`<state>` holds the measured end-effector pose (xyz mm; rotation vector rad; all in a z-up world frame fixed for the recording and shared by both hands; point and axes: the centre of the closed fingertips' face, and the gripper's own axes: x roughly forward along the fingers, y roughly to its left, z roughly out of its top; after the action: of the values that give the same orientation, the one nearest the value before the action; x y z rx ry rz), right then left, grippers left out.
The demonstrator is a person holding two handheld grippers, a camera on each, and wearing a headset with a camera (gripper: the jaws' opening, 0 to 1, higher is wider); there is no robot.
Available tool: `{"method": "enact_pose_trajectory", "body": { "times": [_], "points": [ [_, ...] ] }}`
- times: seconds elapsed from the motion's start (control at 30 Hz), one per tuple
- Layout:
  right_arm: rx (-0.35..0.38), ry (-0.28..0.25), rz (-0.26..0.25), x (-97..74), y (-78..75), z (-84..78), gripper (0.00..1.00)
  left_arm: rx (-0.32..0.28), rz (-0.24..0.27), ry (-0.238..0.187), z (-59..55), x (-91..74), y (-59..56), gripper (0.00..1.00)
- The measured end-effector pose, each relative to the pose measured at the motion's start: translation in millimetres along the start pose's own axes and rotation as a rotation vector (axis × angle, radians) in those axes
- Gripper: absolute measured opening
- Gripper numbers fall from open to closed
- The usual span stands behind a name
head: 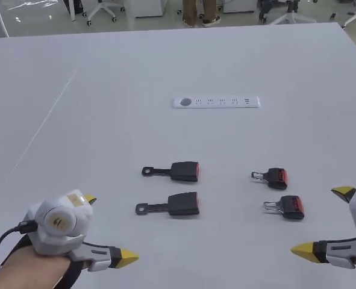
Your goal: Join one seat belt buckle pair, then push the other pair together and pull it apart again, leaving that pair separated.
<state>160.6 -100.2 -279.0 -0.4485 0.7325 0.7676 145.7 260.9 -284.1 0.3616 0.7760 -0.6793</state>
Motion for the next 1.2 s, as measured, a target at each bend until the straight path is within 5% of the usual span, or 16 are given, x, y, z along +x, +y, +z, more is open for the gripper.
{"method": "enact_pose_trajectory", "body": {
  "times": [0.63, 0.87, 1.2],
  "points": [
    [-0.034, 0.012, 0.014, -2.4, 8.2, 7.5, 0.87, 0.017, -0.023, -0.007, 1.2, 0.7, -2.5, 0.91],
    [-0.032, 0.000, 0.007, -4.8, 2.1, 13.3, 0.85, 0.035, -0.002, -0.009, 2.1, 2.1, 7.7, 0.93],
    [-0.064, 0.001, 0.040, -0.5, -2.5, 19.2, 0.82, 0.078, -0.037, 0.033, 4.1, 9.9, 6.7, 0.85]
  ]
}}
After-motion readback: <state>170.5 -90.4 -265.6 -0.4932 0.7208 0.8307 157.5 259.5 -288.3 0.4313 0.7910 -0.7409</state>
